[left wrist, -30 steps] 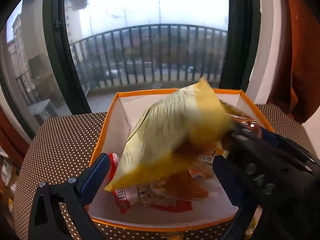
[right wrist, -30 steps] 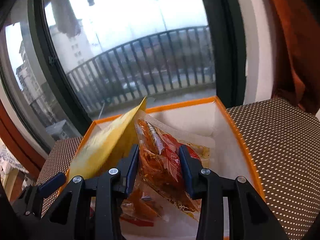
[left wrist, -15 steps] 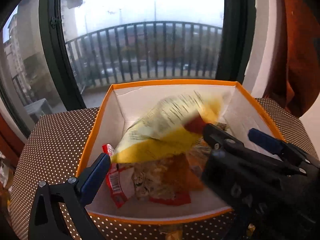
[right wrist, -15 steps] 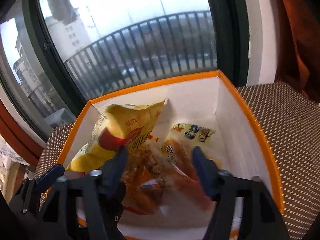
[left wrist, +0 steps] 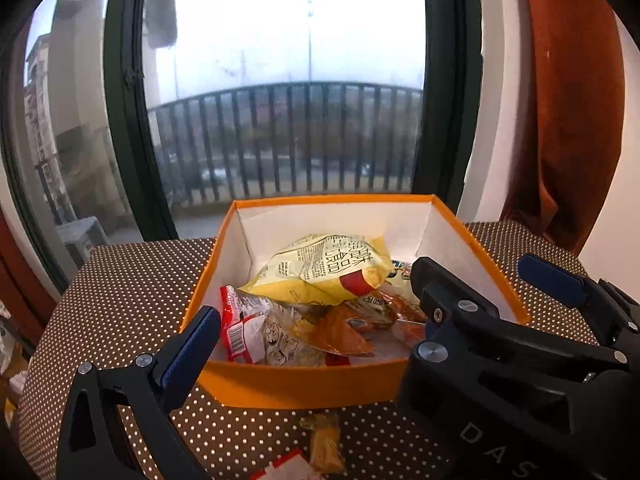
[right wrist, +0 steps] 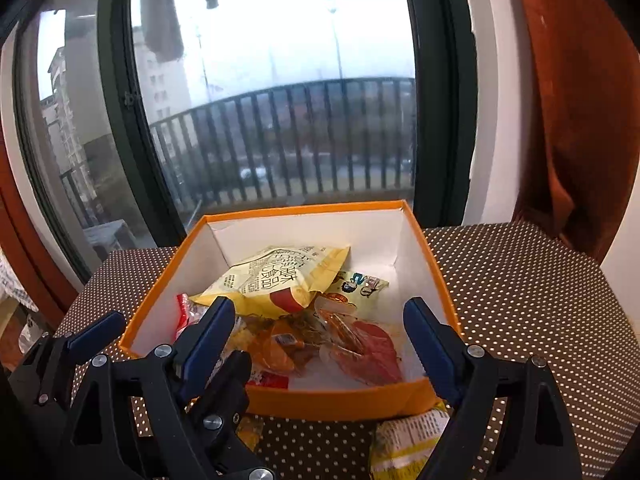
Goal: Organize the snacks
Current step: 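Withdraw both tools from the box toward the snacks left on the table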
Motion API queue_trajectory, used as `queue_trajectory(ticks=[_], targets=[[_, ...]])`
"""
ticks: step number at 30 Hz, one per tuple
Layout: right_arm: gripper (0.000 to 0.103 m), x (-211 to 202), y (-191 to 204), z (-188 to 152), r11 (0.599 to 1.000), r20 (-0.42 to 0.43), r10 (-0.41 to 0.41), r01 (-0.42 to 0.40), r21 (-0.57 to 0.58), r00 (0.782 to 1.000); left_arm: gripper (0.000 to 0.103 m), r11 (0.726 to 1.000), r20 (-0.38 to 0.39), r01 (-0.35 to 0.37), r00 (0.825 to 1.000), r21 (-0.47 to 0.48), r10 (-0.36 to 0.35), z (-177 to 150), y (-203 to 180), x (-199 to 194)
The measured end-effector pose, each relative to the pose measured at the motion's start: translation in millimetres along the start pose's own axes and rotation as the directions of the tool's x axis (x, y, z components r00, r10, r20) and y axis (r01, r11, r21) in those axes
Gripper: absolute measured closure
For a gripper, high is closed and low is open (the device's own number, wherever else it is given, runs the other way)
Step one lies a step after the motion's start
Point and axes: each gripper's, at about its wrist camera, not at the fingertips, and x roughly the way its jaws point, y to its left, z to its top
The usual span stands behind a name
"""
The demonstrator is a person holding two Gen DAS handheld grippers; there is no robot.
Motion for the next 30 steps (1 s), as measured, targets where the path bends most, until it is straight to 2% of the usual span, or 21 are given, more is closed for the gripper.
queue_trajectory(ticks=[4, 19, 30], targets=[[0.009, -18.9, -0.1, -5.9, 1.000, 0.022, -0.004, 0.004, -0.001, 1.000, 0.001, 1.000, 0.021, 0.001, 1.000, -0.009, -0.001, -5.7, -1.8, -15.7], [0.008, -46.9, 2.1, -45.7, 0.996, 0.013, -0.060, 0.061, -0.062, 0.998, 0.000, 0.999, 0.033, -0.043, 0.998, -0.016, 0.044, -57.1, -16.7, -44.4], [0.008, -33.3, -7.0, -85.8, 0.995, -0.063, -0.078, 0.075, -0.059, 0.995, 0.001, 0.999, -0.044, -0.047, 0.998, -0.020, 0.046, -97.7, -19.5, -27.9]])
